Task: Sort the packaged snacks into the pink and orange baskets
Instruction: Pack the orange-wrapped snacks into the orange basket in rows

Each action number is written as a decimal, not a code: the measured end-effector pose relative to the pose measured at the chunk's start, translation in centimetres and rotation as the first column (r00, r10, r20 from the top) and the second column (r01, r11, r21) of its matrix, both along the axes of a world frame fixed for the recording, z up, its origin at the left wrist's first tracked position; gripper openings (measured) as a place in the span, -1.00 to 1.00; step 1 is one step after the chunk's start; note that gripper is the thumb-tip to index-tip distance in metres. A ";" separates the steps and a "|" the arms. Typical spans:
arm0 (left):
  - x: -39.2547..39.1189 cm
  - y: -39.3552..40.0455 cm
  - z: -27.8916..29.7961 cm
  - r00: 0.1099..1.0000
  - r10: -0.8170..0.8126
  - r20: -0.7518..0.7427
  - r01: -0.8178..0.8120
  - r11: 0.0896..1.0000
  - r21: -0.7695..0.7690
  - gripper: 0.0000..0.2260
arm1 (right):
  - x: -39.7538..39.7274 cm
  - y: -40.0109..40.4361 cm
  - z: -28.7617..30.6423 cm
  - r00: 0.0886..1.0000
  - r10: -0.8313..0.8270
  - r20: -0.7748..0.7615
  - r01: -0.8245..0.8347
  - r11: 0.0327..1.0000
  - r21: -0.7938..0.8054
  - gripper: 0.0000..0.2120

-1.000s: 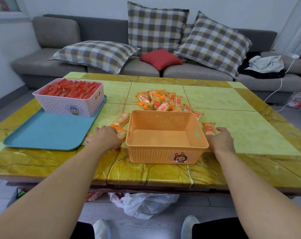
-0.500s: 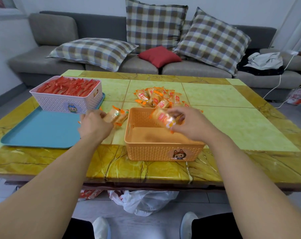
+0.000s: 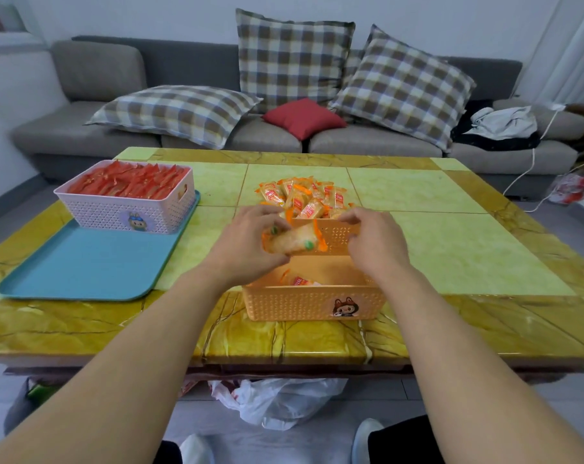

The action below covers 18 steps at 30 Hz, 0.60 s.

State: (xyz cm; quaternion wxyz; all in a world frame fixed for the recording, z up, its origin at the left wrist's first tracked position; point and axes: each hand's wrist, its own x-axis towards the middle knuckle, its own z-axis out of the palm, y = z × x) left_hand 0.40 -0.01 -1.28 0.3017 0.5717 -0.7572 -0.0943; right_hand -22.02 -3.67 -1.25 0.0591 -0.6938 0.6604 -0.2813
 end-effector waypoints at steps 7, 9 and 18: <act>-2.1 -0.1 0.0 0.923 -0.125 0.363 0.014 0.956 0.293 -0.65 | -0.8 -0.2 -1.1 0.997 -0.046 0.063 0.035 0.984 0.177 -0.65; -2.1 -0.2 0.4 0.914 -0.137 0.381 -0.015 0.928 0.372 -0.68 | -0.9 0.0 -1.0 0.996 -0.015 0.092 -0.004 0.980 0.200 -0.64; 0.0 -0.9 0.4 0.926 0.196 -0.323 -0.133 0.969 0.206 -0.79 | 0.6 -0.4 0.3 0.995 -0.009 0.100 0.003 0.998 0.058 -0.56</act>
